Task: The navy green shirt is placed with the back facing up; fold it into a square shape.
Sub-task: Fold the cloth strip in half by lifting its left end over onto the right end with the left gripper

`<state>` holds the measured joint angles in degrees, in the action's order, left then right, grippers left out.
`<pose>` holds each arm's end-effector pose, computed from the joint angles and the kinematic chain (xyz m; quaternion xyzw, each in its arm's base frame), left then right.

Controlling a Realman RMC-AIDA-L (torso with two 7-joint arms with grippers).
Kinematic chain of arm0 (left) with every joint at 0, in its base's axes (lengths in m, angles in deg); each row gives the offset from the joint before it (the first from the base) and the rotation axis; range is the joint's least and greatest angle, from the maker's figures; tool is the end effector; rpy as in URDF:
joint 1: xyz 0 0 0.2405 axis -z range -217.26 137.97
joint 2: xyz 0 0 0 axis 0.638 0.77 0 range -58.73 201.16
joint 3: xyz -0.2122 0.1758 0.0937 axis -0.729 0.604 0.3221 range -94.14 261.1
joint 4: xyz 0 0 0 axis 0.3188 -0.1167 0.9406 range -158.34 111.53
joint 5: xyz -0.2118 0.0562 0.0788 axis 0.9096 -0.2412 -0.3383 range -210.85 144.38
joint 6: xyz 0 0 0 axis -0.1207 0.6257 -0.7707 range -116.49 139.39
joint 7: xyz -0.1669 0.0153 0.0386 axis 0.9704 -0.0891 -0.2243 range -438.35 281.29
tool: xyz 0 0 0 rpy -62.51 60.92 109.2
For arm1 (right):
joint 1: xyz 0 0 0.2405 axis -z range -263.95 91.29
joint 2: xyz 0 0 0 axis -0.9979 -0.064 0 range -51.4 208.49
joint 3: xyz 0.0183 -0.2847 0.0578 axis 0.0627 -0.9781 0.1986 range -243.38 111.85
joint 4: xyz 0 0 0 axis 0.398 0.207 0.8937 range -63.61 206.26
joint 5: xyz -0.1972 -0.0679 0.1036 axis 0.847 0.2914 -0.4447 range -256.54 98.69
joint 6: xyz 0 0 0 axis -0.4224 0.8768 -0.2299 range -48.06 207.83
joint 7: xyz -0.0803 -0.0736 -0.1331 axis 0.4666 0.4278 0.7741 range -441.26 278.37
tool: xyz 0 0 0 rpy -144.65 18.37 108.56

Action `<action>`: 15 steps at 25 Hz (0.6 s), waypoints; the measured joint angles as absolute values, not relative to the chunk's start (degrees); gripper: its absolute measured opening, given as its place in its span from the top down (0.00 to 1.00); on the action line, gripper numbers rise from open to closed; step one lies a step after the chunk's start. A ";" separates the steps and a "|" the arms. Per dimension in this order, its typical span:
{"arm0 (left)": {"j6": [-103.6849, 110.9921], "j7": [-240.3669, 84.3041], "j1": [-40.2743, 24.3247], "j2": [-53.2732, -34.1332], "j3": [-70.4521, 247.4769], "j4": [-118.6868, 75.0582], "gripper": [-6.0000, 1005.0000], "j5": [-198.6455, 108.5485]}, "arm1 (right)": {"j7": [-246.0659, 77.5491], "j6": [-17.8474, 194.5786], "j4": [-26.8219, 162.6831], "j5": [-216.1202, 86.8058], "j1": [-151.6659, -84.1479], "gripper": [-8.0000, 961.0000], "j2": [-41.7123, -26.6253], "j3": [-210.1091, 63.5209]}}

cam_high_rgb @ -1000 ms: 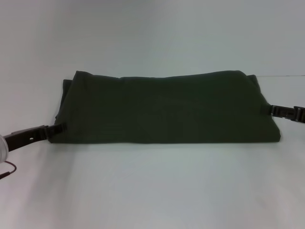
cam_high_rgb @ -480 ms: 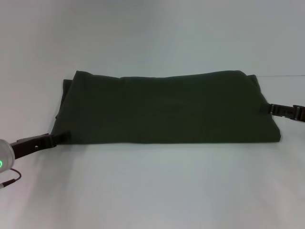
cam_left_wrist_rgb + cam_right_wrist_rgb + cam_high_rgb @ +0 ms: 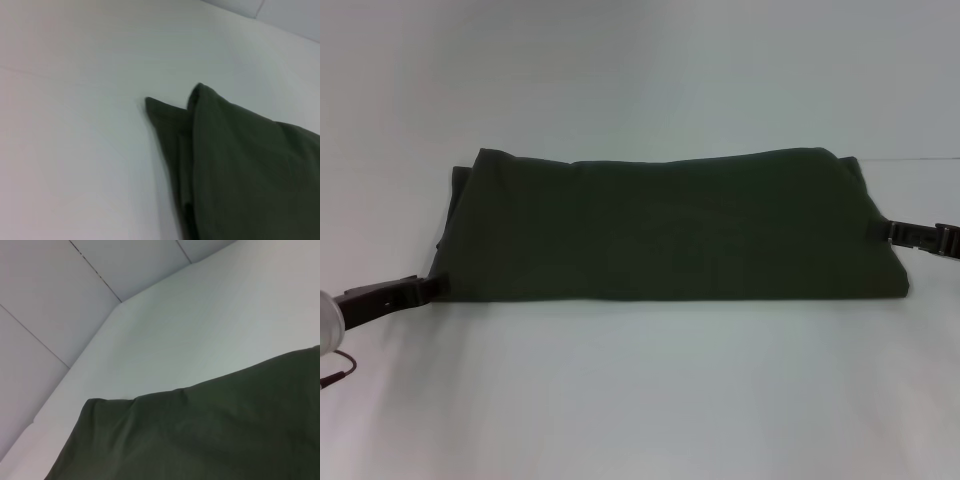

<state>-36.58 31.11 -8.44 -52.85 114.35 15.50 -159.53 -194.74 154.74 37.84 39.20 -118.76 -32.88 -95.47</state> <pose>-0.3838 0.4316 -0.0312 -0.7401 -0.5245 -0.1648 0.3872 0.3542 0.4274 0.0373 -0.7808 0.5172 0.2584 0.2368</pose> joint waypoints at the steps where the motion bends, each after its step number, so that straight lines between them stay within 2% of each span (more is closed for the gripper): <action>1: -35.86 31.03 -8.44 -52.84 114.35 15.31 0.43 -159.53 | -194.74 154.74 37.84 39.23 -118.76 0.24 -32.89 -95.47; 10: -35.57 31.02 -8.29 -52.80 114.34 15.09 0.60 -160.79 | -194.74 154.80 37.84 39.30 -118.76 0.24 -32.76 -95.47; 13: -35.67 31.06 -8.23 -52.80 114.37 15.09 0.84 -160.81 | -195.23 154.00 37.84 39.49 -118.76 0.24 -32.57 -95.75; 15: -35.81 31.07 -8.14 -52.80 114.41 15.10 0.89 -160.83 | -196.98 152.21 37.77 40.41 -118.76 0.24 -32.41 -96.06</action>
<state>-35.81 31.07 -8.14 -52.80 114.41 15.10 -160.83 -196.98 152.21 37.77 40.41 -118.76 -32.41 -96.06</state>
